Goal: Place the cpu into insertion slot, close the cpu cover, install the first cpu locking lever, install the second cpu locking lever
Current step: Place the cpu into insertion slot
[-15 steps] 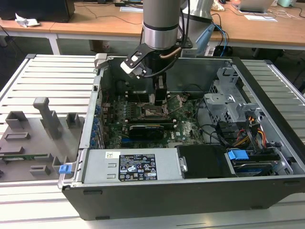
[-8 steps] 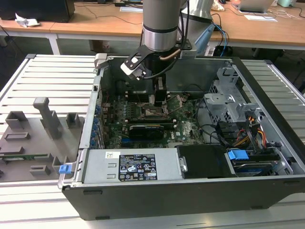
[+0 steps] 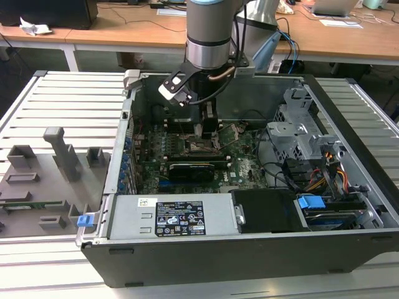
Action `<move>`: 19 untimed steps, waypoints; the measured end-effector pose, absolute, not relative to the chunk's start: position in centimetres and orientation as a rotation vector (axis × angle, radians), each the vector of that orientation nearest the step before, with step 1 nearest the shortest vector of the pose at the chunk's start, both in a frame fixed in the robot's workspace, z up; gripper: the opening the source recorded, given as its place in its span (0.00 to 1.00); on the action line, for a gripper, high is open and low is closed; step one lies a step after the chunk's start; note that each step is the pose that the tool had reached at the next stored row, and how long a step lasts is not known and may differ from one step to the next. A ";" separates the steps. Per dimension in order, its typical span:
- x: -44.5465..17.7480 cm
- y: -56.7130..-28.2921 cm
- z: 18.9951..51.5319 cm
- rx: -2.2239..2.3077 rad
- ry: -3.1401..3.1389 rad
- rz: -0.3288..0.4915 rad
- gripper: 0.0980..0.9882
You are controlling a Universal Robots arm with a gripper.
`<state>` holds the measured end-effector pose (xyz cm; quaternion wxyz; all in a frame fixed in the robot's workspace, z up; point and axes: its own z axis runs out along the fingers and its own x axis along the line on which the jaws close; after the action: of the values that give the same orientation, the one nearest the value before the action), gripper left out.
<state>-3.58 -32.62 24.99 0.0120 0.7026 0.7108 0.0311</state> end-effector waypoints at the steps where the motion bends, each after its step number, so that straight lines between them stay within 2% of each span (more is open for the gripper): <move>1: -3.6 -32.6 24.9 2.191 2.217 0.097 0.48; 19: -4.1 -32.3 22.7 2.192 2.217 0.099 0.48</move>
<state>-4.12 -32.31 22.73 0.0112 0.7026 0.7107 0.0318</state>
